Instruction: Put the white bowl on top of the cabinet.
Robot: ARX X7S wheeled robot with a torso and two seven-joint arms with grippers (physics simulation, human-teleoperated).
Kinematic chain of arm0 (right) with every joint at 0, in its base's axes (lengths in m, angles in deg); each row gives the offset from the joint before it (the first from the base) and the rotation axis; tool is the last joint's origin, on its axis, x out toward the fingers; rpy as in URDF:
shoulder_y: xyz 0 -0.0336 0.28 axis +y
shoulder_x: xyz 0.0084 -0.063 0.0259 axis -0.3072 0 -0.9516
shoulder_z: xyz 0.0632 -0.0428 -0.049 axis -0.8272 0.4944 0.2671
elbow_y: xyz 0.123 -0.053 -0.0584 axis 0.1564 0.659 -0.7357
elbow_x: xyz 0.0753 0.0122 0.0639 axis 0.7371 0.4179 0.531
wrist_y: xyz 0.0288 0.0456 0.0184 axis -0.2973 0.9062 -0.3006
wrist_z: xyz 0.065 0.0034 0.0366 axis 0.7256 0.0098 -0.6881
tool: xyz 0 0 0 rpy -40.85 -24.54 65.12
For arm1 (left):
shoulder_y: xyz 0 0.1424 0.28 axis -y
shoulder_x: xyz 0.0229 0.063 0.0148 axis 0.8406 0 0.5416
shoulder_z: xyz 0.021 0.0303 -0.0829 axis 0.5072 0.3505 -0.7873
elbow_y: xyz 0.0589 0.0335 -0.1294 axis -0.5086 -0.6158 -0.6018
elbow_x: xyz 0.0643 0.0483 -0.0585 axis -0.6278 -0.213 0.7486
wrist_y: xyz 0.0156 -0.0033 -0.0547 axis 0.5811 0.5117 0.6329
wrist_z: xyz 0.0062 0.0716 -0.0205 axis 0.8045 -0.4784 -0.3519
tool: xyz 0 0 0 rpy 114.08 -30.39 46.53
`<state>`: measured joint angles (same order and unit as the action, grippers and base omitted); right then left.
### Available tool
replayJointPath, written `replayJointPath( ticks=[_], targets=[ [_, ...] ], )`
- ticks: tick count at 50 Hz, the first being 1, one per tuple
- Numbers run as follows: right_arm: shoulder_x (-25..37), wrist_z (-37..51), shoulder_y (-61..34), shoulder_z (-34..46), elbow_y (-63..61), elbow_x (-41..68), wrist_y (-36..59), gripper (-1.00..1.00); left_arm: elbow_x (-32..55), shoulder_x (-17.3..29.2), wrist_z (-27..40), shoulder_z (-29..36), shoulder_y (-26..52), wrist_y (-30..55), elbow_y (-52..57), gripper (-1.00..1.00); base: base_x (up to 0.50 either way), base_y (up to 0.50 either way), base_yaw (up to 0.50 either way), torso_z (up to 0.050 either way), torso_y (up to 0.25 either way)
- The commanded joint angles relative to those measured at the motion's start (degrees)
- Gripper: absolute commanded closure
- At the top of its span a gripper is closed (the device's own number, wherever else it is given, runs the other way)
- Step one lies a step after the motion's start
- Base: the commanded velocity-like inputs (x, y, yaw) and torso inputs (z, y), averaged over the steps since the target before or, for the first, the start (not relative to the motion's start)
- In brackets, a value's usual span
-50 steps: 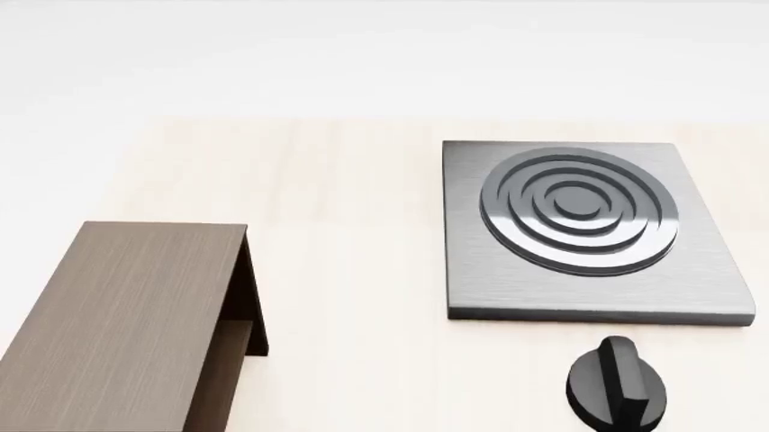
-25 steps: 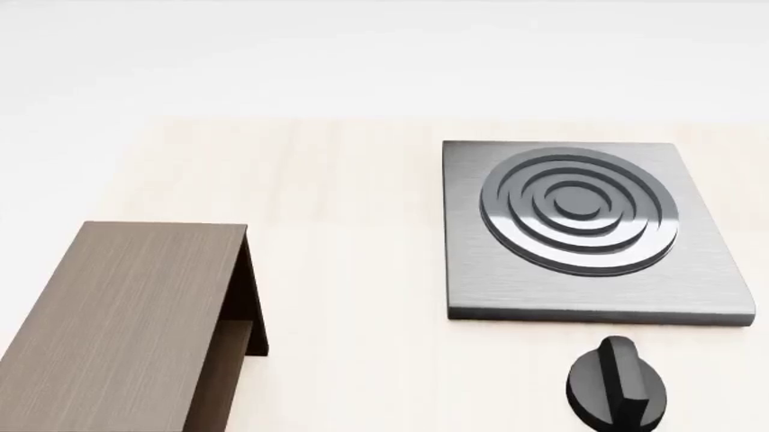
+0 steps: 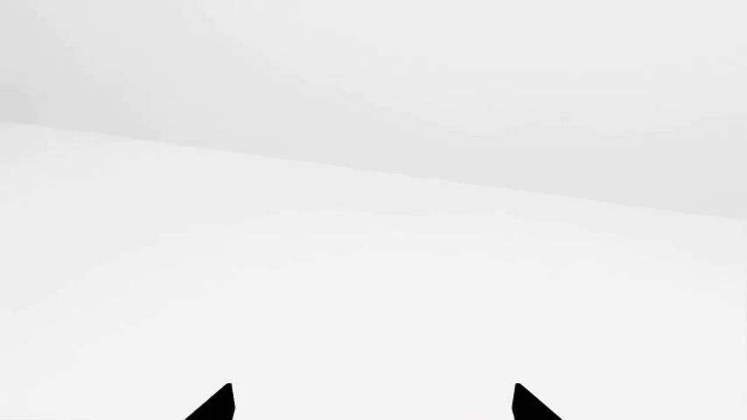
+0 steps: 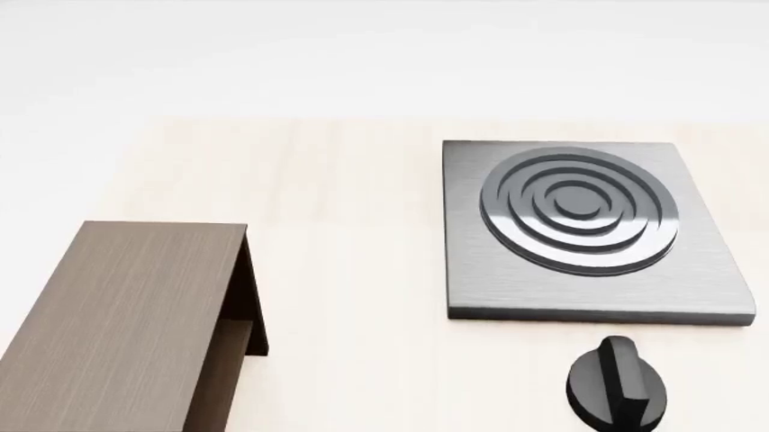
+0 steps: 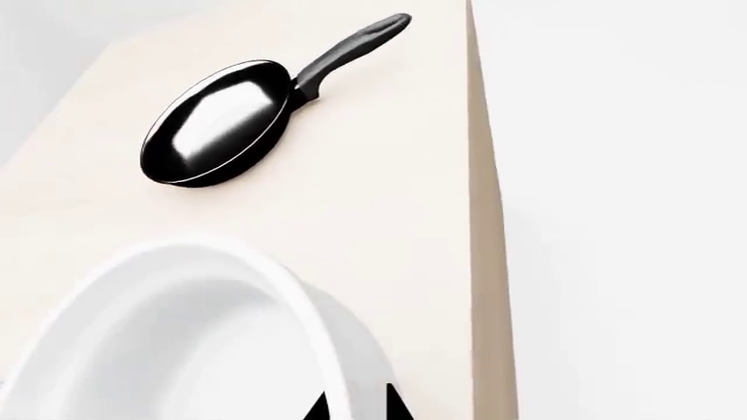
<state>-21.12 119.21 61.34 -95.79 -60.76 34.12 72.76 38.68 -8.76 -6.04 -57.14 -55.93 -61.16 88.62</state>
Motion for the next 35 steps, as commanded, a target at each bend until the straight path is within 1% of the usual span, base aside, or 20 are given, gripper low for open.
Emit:
replayJointPath(
  ticks=[1,2,4,10,13,20,28,35],
  targets=[
    [0.0,1.2,-1.9,-4.5,-3.8,5.6,1.7,1.00,-1.4,-1.1,-1.5,-1.0,-0.2,-0.5,0.0,-1.00,0.00,0.00,0.00,0.000,0.000],
    [-0.2,1.1,-2.2,-5.0,-3.9,5.7,2.3,1.00,-1.4,-1.1,-1.5,-1.0,-0.2,-0.5,0.0,-1.00,0.00,0.00,0.00,0.000,0.000],
    [-0.6,1.3,-4.5,-8.3,-5.1,7.5,5.6,1.00,-1.4,-1.1,-1.5,-1.0,-0.2,-0.5,0.0,-1.00,0.00,0.00,0.00,0.000,0.000],
    [-2.6,1.4,-15.9,-21.4,-7.2,13.0,22.0,1.00,-1.4,-1.0,-1.5,-1.0,-0.2,-0.5,0.0,-1.00,0.00,0.00,0.00,0.000,0.000],
    [-2.1,1.4,-19.7,-24.8,-7.2,13.6,26.8,1.00,-1.3,-1.1,-1.5,-1.0,-0.3,-0.6,0.0,-1.00,0.00,0.00,0.00,0.000,0.003],
    [-0.3,1.4,-21.3,-25.7,-6.5,13.8,27.1,1.00,-1.1,-1.1,-1.7,-0.9,-0.2,-0.7,-0.3,-1.00,0.00,0.00,0.00,0.000,0.000],
    [-0.7,1.4,-23.3,-24.5,-7.2,14.6,27.1,1.00,-0.8,-1.1,-1.9,-0.9,-0.2,-0.9,-0.4,-1.00,0.00,0.00,0.00,0.000,0.001],
    [-0.1,1.4,-26.0,-19.8,-6.5,10.8,27.2,1.00,-0.7,-1.1,-1.9,-0.9,-0.2,-1.0,-0.4,-1.00,0.00,0.00,0.00,0.000,0.000]
  ],
)
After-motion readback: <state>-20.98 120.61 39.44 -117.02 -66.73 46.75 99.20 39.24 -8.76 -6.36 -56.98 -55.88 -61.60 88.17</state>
